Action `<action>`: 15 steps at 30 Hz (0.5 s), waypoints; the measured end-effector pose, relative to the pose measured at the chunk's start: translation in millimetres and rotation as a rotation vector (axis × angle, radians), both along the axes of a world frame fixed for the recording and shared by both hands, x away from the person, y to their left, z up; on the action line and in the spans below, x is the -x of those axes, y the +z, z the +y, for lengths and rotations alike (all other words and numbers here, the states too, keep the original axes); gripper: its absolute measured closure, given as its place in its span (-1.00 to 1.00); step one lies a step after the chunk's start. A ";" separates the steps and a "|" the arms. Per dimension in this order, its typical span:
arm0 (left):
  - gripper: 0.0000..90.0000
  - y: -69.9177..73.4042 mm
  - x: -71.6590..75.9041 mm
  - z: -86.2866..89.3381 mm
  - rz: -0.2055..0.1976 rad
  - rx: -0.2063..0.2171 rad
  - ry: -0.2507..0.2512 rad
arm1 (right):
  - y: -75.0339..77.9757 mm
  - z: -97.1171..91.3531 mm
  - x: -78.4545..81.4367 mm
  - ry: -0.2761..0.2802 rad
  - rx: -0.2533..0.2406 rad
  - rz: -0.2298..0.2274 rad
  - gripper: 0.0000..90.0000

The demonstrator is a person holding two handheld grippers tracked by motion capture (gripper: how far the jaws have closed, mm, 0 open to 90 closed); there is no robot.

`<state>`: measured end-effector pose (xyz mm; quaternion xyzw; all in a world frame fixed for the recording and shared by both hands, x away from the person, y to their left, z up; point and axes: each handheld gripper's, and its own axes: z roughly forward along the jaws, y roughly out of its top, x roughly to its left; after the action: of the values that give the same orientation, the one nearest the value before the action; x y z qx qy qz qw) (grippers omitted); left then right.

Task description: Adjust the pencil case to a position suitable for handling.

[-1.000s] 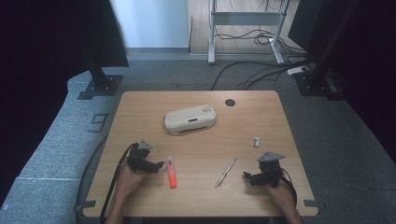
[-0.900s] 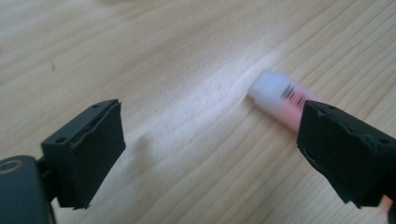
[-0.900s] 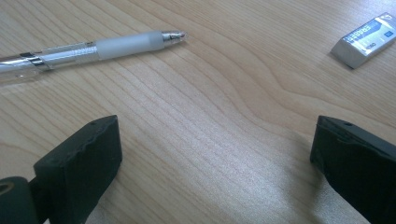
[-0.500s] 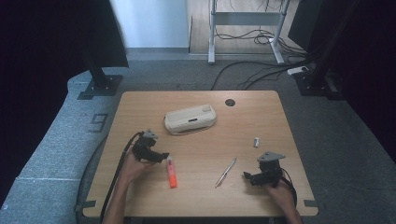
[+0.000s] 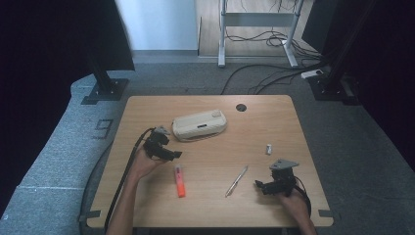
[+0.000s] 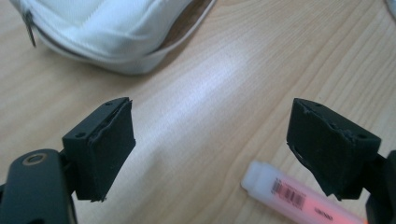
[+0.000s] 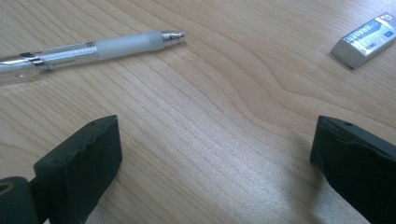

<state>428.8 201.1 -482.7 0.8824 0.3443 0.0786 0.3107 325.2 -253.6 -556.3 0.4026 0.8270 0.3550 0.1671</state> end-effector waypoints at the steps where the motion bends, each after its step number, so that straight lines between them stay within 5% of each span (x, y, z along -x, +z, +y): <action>1: -0.67 1.5 -4.2 -3.0 0.007 0.006 -0.002 | 0.0 0.0 0.0 0.000 0.000 0.000 -0.96; 10: -0.66 3.3 -24.0 -12.1 0.002 0.034 -0.021 | 0.0 0.0 0.0 0.000 0.000 0.000 -0.96; 15: -0.67 5.7 -32.3 -19.3 0.003 0.007 -0.038 | 0.0 0.0 0.0 0.000 0.000 0.000 -0.96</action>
<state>461.1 181.9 -477.1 0.8878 0.3282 0.0703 0.3149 325.1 -253.6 -556.4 0.4026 0.8270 0.3550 0.1672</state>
